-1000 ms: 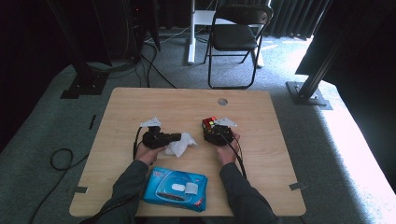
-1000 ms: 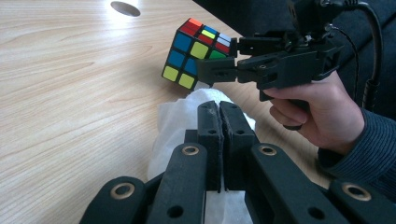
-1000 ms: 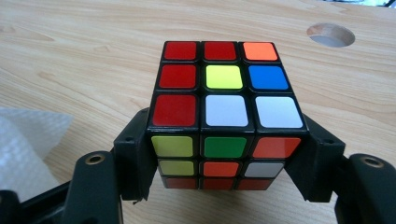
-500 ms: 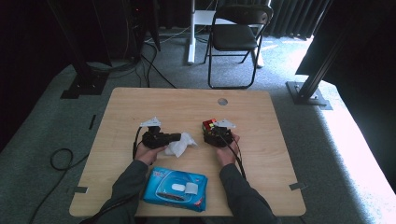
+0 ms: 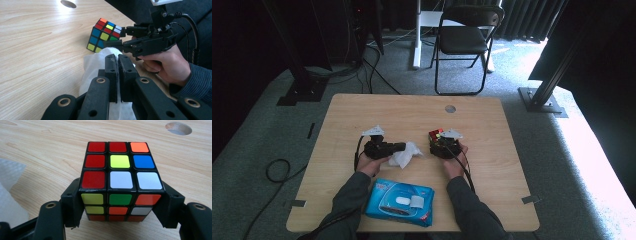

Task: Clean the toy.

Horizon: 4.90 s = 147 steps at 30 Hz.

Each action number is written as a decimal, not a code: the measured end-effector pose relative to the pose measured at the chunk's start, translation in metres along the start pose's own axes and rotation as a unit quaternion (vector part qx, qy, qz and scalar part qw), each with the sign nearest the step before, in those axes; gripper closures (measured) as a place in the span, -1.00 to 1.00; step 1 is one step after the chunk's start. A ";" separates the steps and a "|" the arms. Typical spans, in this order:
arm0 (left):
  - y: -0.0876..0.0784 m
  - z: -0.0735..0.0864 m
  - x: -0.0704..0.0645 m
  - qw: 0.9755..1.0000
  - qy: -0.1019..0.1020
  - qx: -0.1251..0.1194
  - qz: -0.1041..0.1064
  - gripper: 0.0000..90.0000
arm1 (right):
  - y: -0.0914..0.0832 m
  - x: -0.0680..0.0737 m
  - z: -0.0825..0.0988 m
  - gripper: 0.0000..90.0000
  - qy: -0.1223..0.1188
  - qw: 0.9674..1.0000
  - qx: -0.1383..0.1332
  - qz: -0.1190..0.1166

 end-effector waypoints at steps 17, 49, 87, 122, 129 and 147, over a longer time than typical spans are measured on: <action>0.001 0.001 -0.001 1.000 0.000 -0.001 0.004 0.90 | -0.006 0.004 0.001 -0.49 -0.012 1.000 -0.007 -0.017; 0.003 0.001 -0.002 1.000 -0.002 -0.001 0.008 0.88 | -0.024 -0.030 -0.026 0.16 0.037 0.998 -0.032 -0.040; 0.003 0.000 -0.003 1.000 -0.001 -0.002 0.009 0.87 | -0.019 -0.037 -0.021 0.58 0.191 0.969 -0.014 -0.154; 0.004 -0.001 -0.004 1.000 0.000 -0.004 0.011 0.87 | -0.023 -0.077 -0.004 0.57 0.255 0.959 -0.023 -0.120; 0.004 -0.001 -0.004 1.000 0.001 -0.004 0.010 0.87 | -0.026 -0.079 -0.001 0.47 0.245 0.962 -0.032 -0.114; 0.005 -0.001 -0.004 1.000 0.001 -0.003 0.011 0.86 | -0.033 -0.052 -0.021 -0.43 0.059 0.994 -0.040 -0.082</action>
Point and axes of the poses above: each handheld gripper's, and its own axes: y roughly forward along the jaws, z roughly out of its underside, x roughly to its left, the point moved 10 cm from there along y, roughly forward along the jaws, and after that the axes turned 6 degrees about x, right-handed, at the moved point
